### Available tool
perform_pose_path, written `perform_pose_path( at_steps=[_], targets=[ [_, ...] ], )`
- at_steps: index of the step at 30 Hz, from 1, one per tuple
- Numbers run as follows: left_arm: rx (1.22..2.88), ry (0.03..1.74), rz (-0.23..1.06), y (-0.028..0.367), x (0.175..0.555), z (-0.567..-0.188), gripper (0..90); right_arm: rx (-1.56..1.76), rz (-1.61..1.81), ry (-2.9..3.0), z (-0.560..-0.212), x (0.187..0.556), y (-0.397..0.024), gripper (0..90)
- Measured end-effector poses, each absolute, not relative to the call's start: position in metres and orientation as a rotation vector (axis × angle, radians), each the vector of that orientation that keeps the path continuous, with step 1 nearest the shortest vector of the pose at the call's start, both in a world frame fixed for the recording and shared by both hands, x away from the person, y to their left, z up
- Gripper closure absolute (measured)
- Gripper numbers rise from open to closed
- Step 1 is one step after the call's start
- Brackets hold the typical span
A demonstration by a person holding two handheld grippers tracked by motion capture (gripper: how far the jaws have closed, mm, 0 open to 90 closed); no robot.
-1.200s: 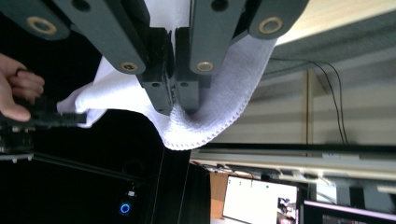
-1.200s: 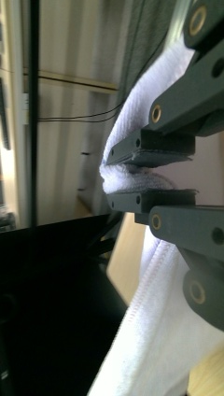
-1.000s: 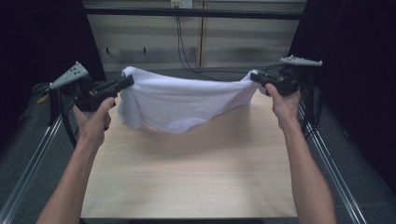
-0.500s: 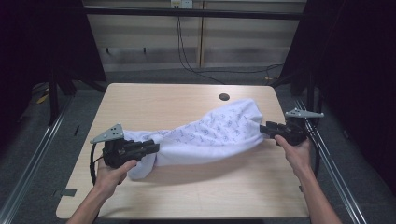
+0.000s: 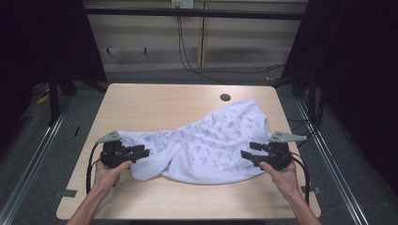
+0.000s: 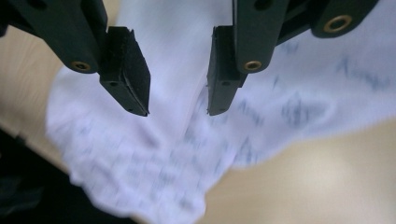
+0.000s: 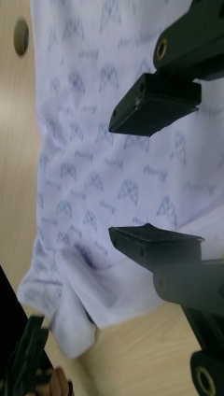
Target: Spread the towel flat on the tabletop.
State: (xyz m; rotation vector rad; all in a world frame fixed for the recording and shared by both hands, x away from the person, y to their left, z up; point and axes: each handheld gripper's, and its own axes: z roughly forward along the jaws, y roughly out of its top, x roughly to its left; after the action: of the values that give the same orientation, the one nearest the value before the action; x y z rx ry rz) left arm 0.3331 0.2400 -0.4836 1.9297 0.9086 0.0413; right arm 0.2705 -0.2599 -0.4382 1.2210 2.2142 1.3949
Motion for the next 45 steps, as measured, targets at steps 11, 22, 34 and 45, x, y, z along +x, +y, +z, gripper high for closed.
perform_pose_path(
  at_steps=[11, 22, 34, 45],
  targets=[
    [2.087, 0.852, -0.034, 0.209, 0.312, -0.501, 85.4, 1.118, 1.359, 2.437, -0.469, 0.267, -0.195, 42.8],
    [2.135, 0.717, -0.188, 0.148, 0.277, -0.5, 78.6, 1.038, 1.363, 2.501, -0.475, 0.274, -0.152, 40.0],
    [1.969, 0.833, -0.025, 0.197, 0.296, -0.483, 55.0, 1.071, 1.279, 2.545, -0.492, 0.302, -0.128, 82.3],
    [2.101, 0.863, 0.079, 0.207, 0.312, -0.496, 69.0, 1.16, 1.15, 2.43, -0.485, 0.307, -0.196, 83.5]
  ],
)
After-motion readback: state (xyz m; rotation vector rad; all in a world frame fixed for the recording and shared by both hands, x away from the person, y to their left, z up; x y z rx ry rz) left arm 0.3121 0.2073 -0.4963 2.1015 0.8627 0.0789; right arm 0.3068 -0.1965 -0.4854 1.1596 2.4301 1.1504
